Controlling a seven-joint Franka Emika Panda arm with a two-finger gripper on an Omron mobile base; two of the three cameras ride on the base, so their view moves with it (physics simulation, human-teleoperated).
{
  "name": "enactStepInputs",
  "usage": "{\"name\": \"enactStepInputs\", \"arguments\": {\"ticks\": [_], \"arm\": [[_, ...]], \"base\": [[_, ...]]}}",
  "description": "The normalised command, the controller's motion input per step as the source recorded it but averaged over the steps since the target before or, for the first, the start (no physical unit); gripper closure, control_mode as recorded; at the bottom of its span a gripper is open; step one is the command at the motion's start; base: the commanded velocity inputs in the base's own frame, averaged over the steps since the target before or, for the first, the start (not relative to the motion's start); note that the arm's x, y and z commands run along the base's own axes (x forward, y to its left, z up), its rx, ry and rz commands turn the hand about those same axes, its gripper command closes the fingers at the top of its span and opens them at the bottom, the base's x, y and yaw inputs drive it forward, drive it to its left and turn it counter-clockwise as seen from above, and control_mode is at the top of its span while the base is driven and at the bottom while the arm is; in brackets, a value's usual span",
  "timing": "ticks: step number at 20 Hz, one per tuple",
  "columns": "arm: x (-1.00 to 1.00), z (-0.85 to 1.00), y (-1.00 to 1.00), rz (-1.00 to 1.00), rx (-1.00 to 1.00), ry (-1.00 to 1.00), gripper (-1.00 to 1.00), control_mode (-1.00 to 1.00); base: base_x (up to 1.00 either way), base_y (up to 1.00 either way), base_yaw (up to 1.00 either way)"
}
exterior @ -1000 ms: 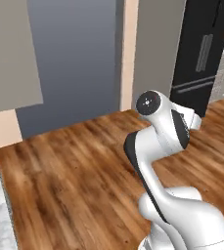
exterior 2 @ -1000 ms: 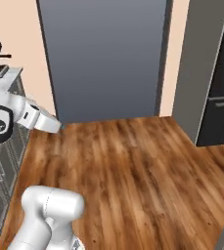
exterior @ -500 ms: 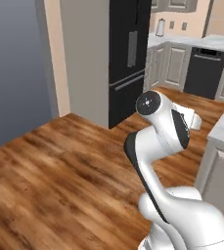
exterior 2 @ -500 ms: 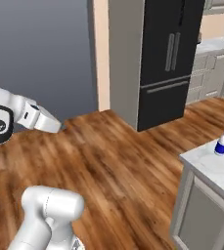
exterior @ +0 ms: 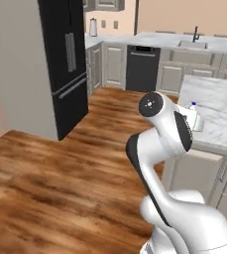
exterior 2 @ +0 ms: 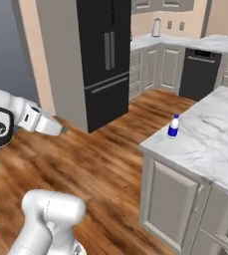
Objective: Pick the bottled water, bottled drink, water bottle from the counter and place them in the open cabinet.
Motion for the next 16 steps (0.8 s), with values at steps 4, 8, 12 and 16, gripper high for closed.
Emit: {"name": "enactStepInputs", "arguments": {"ticks": [4,8,12,16], "arm": [[0.0,0.0,0.0,0.0,0.0,0.0,-1.0,1.0],[0.0,0.0,0.0,0.0,0.0,0.0,-1.0,1.0],[0.0,0.0,0.0,0.0,0.0,0.0,-1.0,1.0],[0.0,0.0,0.0,0.0,0.0,0.0,-1.0,1.0]], "base": [[0.6,0.03,-0.51],[0.64,0.15,-0.48],[0.62,0.3,-0.47],[0.55,0.4,-0.45]]}}
